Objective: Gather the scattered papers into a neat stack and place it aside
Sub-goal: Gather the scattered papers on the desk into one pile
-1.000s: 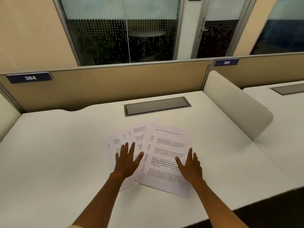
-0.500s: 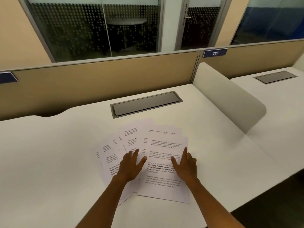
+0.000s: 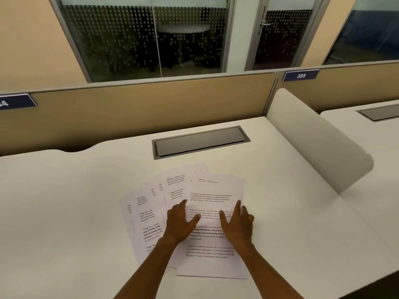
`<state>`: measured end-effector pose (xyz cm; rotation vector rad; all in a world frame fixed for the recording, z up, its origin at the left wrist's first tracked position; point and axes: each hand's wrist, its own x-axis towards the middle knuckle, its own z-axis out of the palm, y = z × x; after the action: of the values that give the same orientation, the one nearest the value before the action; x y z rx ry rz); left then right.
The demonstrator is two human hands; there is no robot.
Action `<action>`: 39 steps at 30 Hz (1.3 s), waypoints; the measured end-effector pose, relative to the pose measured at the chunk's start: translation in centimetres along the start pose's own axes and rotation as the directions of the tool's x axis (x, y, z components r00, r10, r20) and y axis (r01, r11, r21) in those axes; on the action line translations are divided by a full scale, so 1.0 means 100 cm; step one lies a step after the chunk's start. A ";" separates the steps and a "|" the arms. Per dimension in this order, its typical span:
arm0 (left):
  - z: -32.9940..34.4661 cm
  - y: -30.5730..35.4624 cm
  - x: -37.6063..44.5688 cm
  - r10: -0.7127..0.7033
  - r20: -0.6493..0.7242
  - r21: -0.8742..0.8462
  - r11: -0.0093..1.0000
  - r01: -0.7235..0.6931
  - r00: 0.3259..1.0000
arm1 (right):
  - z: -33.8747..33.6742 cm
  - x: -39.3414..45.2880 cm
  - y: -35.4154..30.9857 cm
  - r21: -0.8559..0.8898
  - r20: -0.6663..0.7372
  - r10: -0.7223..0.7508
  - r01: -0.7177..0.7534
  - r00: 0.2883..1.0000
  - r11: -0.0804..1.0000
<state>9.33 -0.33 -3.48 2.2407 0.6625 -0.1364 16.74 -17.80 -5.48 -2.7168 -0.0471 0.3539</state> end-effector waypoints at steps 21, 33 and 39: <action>-0.003 0.028 0.013 -0.232 -0.076 -0.490 0.855 0.167 0.970 | -0.012 0.014 -0.007 0.228 0.032 0.009 -0.016 0.999 0.974; 0.009 0.033 0.011 -0.169 -0.096 -0.457 0.883 0.108 0.981 | -0.020 0.015 -0.010 0.326 0.082 0.025 -0.050 0.996 0.944; 0.010 0.035 0.008 -0.124 -0.108 -0.386 0.919 0.073 0.986 | -0.024 0.018 -0.016 0.533 0.160 0.059 -0.137 0.985 0.835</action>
<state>11.86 -2.66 -2.15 1.8511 0.7996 0.0863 19.14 -17.13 -3.14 -2.1293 0.1378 0.4987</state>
